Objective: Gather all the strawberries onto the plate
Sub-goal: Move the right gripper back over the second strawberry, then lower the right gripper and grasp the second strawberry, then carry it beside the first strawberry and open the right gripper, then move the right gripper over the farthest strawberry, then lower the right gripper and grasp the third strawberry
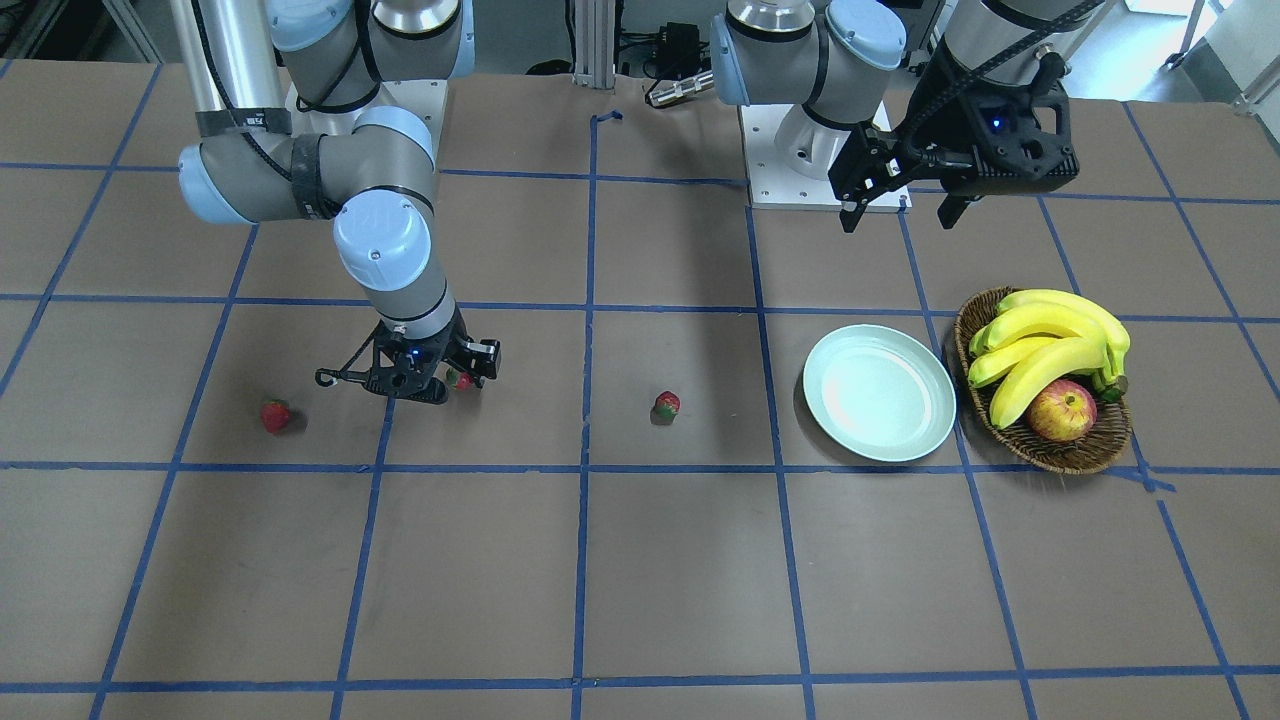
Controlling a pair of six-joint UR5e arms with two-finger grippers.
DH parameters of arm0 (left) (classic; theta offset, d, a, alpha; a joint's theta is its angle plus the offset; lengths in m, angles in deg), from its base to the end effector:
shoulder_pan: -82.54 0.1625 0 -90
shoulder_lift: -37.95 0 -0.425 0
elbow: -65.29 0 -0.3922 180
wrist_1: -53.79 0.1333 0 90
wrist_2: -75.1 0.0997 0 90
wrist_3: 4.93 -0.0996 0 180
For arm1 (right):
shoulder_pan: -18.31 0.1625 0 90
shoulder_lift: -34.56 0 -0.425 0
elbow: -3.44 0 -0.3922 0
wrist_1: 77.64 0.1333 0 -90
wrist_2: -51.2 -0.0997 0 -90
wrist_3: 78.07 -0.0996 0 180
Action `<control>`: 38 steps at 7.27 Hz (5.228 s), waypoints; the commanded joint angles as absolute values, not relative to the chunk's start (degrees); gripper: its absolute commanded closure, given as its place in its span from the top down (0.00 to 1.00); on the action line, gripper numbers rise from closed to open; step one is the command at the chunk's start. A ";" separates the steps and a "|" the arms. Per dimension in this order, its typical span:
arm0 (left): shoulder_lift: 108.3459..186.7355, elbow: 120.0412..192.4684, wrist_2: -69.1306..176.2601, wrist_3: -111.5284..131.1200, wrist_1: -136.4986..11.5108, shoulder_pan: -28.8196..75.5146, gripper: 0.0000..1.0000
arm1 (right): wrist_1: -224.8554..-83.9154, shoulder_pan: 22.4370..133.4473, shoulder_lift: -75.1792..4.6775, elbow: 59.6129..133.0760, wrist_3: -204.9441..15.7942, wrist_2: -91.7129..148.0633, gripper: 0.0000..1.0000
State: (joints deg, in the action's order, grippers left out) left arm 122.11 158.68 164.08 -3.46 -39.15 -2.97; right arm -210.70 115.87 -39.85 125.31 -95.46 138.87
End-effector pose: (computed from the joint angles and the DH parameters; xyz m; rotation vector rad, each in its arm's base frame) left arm -0.0996 -0.4566 0.5016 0.1625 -3.1193 -0.0126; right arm 0.1981 -0.4490 0.1760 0.2694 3.1041 0.1306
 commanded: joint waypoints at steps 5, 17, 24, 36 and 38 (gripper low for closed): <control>122.32 158.71 164.04 -3.53 -38.94 -2.97 1.00 | -210.44 119.88 -37.09 117.37 -98.88 123.39 0.00; 122.59 158.80 164.04 -3.44 -38.76 -3.06 1.00 | -194.04 128.09 -35.14 101.72 -104.36 137.41 1.00; 122.32 158.63 163.96 -3.44 -38.76 -2.97 1.00 | -190.31 121.51 -35.76 100.38 -98.91 141.54 1.00; 122.59 158.80 163.96 -3.44 -38.06 -2.97 1.00 | -213.52 97.24 -38.74 122.35 -71.40 147.18 0.91; 122.67 158.89 163.96 -3.44 -38.06 -3.06 1.00 | -213.43 95.49 -38.66 122.88 -69.30 147.00 0.91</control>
